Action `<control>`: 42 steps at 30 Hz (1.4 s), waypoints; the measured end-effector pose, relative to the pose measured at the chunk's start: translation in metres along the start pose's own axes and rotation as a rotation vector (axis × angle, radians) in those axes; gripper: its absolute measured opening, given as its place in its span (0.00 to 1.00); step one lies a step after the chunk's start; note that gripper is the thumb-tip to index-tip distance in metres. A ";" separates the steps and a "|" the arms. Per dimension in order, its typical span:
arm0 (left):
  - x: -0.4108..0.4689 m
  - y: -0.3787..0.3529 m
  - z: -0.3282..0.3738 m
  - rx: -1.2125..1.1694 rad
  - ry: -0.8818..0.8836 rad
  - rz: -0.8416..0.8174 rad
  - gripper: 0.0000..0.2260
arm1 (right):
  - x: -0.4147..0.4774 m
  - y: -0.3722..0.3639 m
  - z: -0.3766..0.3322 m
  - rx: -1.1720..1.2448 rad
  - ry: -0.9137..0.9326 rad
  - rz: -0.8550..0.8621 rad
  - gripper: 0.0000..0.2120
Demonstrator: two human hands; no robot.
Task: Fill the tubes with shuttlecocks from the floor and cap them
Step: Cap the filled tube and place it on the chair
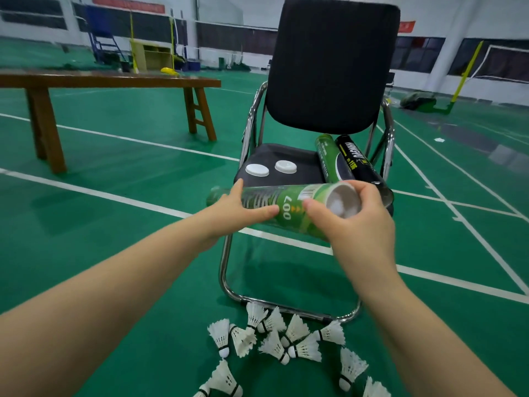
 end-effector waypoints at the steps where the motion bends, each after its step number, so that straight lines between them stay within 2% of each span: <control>1: -0.001 0.000 0.003 -0.079 0.063 0.006 0.50 | 0.002 -0.002 -0.001 0.033 -0.010 0.026 0.22; 3: -0.002 -0.005 0.011 -0.327 0.193 -0.030 0.46 | 0.003 -0.007 -0.003 0.089 -0.020 0.065 0.21; 5: -0.006 -0.013 0.022 -0.586 0.277 -0.109 0.33 | 0.000 -0.014 -0.007 0.111 0.005 0.090 0.21; 7: -0.009 -0.020 0.035 -0.746 0.275 -0.093 0.18 | -0.006 -0.022 -0.008 0.147 0.019 0.125 0.23; 9: -0.013 -0.028 0.046 -0.881 0.284 -0.078 0.15 | -0.012 -0.028 -0.006 0.199 0.008 0.171 0.25; 12: -0.020 -0.039 0.060 -0.973 0.273 -0.141 0.17 | -0.021 -0.033 -0.001 0.277 -0.002 0.244 0.28; 15: -0.014 -0.044 0.070 -0.984 0.206 -0.157 0.21 | -0.023 -0.035 0.001 0.348 0.003 0.272 0.30; 20: 0.008 -0.048 0.087 -0.982 0.166 -0.217 0.19 | -0.002 -0.039 0.004 0.371 0.011 0.247 0.29; 24: 0.042 -0.057 0.086 -0.910 0.224 -0.284 0.20 | 0.025 -0.043 0.019 0.228 -0.016 0.197 0.28; 28: 0.072 -0.077 0.080 -0.879 0.236 -0.330 0.13 | 0.045 -0.046 0.048 0.142 -0.035 0.148 0.30; 32: 0.114 -0.103 0.075 -0.860 0.208 -0.323 0.22 | 0.075 -0.054 0.087 0.068 -0.061 0.102 0.31; 35: 0.144 -0.114 0.070 -0.841 0.231 -0.341 0.23 | 0.095 -0.064 0.106 0.010 -0.052 0.092 0.30; 37: 0.162 -0.118 0.065 -0.859 0.212 -0.352 0.24 | 0.104 -0.070 0.114 -0.073 -0.017 0.095 0.29; 40: 0.182 -0.119 0.059 -0.804 0.166 -0.326 0.23 | 0.110 -0.080 0.119 -0.334 0.107 0.106 0.28; 42: 0.188 -0.121 0.057 -0.766 0.186 -0.325 0.21 | 0.112 -0.084 0.121 -0.481 0.120 0.099 0.30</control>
Point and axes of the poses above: each hand's wrist, its own x-axis towards the middle knuckle, its own y-axis out of the back of the hand, z = x × y, the point moved 3 cm from there along x, towards the middle knuckle, and after that the axes turned 8 degrees about z, right-handed, at the moved point
